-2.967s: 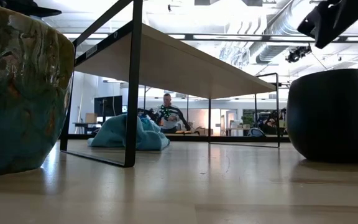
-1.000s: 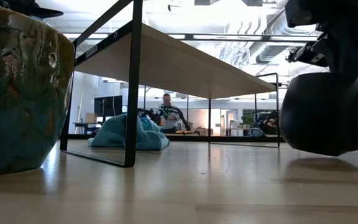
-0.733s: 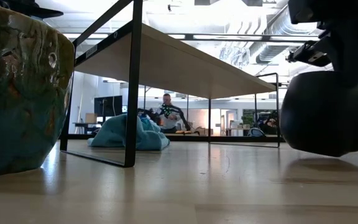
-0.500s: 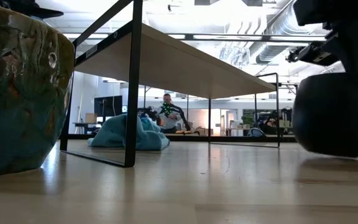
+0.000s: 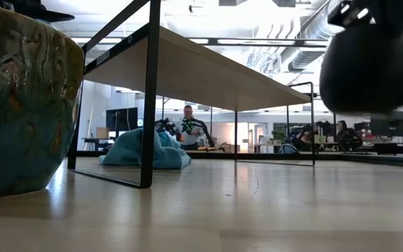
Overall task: Stack small to large cups/mugs on shelf
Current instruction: Put the black mug on the shelf
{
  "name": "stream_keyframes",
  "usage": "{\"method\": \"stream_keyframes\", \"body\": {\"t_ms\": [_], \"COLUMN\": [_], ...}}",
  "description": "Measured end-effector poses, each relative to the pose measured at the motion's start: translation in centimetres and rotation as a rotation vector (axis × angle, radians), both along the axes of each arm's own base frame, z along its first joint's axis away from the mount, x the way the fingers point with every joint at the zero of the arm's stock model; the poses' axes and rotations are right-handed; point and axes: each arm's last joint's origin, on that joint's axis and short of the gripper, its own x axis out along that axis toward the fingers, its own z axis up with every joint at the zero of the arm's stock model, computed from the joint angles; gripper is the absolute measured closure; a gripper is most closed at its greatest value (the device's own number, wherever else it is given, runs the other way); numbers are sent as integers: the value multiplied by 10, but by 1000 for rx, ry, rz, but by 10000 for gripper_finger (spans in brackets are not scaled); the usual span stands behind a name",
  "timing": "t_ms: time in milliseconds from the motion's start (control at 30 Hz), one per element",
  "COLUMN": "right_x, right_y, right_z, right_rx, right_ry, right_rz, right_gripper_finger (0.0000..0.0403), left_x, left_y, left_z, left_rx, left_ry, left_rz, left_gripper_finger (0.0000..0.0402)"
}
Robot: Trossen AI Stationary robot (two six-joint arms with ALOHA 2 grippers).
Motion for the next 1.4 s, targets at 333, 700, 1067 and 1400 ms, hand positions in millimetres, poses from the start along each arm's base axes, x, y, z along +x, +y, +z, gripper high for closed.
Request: {"method": "stream_keyframes", "body": {"t_ms": [333,700,1067,1400], "right_x": [10,62,104,120], "right_y": [-13,-25,-42,-60], "right_z": [62,100,102,98], "right_rx": [-11,-31,-8,-18], "right_ry": [-8,-48,-82,-97], "right_rz": [-9,48,39,92], "right_gripper_finger": [403,403,403,403], "left_x": [0,0,0,0], "left_y": [0,0,0,0], "left_z": [0,0,0,0], "left_rx": [18,21,19,18], "left_ry": [-2,-2,-1,-1], "left_rz": [18,18,9,11], "left_gripper_finger": [202,202,202,202]}}
